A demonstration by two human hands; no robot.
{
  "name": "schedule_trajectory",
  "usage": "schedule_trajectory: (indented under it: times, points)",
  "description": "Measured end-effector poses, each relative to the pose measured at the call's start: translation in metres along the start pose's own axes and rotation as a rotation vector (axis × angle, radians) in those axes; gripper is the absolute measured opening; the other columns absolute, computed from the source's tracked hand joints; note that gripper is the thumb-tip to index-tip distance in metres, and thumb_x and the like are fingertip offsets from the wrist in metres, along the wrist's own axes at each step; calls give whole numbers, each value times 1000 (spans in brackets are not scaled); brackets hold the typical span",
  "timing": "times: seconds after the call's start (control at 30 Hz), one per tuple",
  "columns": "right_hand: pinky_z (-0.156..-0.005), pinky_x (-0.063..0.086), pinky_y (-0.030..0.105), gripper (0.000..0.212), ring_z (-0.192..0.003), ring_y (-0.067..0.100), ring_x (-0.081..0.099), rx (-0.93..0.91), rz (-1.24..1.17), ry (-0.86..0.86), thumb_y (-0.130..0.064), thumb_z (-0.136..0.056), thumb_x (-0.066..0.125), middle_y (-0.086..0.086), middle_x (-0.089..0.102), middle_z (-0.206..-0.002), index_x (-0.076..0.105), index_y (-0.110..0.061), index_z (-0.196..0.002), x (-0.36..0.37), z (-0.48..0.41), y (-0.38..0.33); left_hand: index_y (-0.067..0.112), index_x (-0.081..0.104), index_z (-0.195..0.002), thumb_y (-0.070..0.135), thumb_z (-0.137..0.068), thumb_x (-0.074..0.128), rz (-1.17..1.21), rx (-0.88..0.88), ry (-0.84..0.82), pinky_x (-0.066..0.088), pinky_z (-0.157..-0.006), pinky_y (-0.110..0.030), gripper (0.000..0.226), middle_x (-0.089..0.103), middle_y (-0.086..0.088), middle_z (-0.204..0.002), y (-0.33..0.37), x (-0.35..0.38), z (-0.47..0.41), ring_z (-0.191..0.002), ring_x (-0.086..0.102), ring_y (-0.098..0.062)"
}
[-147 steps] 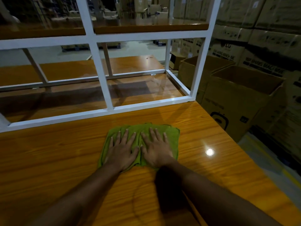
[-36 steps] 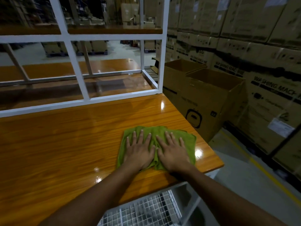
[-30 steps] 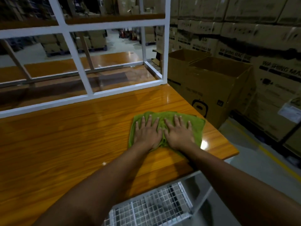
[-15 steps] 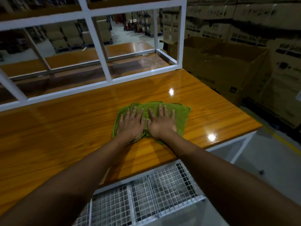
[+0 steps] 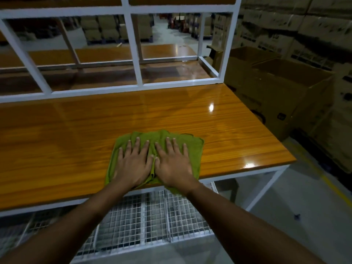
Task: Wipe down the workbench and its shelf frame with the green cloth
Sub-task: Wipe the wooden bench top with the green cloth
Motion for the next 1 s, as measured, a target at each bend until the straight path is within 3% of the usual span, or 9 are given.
schedule_trajectory:
  times: [0.1, 0.3, 0.6, 0.73, 0.87, 1.0]
  points:
    - [-119, 0, 57, 60, -151, 28, 2, -7, 7, 35, -46, -100, 13, 11, 8, -165, 15, -27, -157, -3, 18, 27, 27, -2, -156, 53, -100, 12, 2, -5, 0, 4, -120, -53, 63, -7, -7, -163, 37, 3, 8, -150, -3, -32]
    - [-119, 1, 54, 78, -152, 23, -1, 94, 67, 27, -51, -84, -10, 6, 3, -165, 11, -32, -156, -23, 41, 120, 24, -1, -156, 51, -99, 8, 23, 82, 5, 2, -119, -55, 63, -5, -11, -163, 140, 1, -7, -149, -2, -34]
    - [-121, 3, 50, 78, -152, 21, -3, 281, 140, 43, -60, -83, -11, 4, -1, -165, 5, -40, -155, -51, 63, 259, 22, 2, -156, 47, -100, 15, 108, 234, -19, -3, -117, -58, 63, -6, -14, -163, 279, -2, -42, -148, -7, -38]
    - [-121, 2, 52, 62, -152, 23, -3, 423, 114, 50, -56, -97, 4, 6, -1, -165, 4, -37, -156, -53, 60, 268, 24, 4, -156, 48, -101, 15, 93, 313, -31, -2, -118, -57, 61, -4, -11, -163, 289, 0, -62, -149, -6, -37]
    - [-119, -1, 58, 63, -151, 30, -5, 559, 112, 44, -54, -100, 10, 12, -3, -165, 2, -30, -157, -50, 50, 251, 27, 9, -156, 49, -101, 16, 107, 375, -23, 1, -119, -55, 59, -1, -6, -164, 267, 0, -77, -150, -2, -32]
    - [-118, -3, 60, 65, -151, 33, -7, 542, 87, 23, -53, -100, 10, 15, -4, -164, 3, -25, -158, -42, 26, 205, 30, 8, -156, 52, -101, 14, 108, 354, -37, -1, -119, -54, 60, -3, -3, -164, 216, 0, -87, -150, -3, -30]
Point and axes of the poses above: each hand's wrist, its own z-axis away from the middle knuckle, its own x-axis out of the palm, y = z × x, the point moved 6 cm from there along -z, towards the middle knuckle
